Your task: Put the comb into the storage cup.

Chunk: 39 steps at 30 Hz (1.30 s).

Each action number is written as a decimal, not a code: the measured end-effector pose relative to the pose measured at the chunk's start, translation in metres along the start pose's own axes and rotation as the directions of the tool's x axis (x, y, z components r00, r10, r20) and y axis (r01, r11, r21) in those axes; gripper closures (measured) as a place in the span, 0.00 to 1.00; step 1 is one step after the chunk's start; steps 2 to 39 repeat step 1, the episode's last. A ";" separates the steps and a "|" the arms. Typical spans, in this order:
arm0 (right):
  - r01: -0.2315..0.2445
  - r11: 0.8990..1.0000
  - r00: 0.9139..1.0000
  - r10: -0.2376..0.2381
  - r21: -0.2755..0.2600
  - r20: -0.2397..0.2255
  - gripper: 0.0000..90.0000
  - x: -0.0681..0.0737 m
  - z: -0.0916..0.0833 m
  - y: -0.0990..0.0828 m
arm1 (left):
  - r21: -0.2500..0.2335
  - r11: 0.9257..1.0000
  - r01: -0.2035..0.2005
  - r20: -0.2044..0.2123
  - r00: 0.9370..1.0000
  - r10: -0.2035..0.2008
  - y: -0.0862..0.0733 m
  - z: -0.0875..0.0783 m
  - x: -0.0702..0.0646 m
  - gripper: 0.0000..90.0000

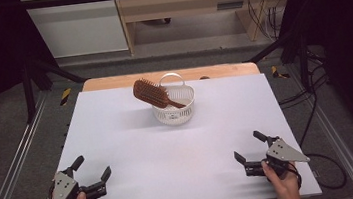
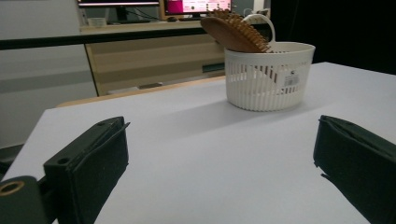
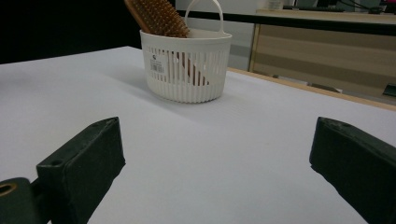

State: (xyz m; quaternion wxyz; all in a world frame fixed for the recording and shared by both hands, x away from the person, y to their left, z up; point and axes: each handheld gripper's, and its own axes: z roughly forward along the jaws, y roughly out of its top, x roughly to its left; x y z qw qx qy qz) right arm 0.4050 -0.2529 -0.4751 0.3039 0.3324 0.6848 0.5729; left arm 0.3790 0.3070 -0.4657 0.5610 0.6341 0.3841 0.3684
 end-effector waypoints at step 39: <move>-0.002 1.000 1.000 0.002 0.001 0.004 0.04 0.000 0.000 0.000 | -0.001 1.000 0.010 -0.003 1.000 -0.010 0.000 -0.001 0.001 0.03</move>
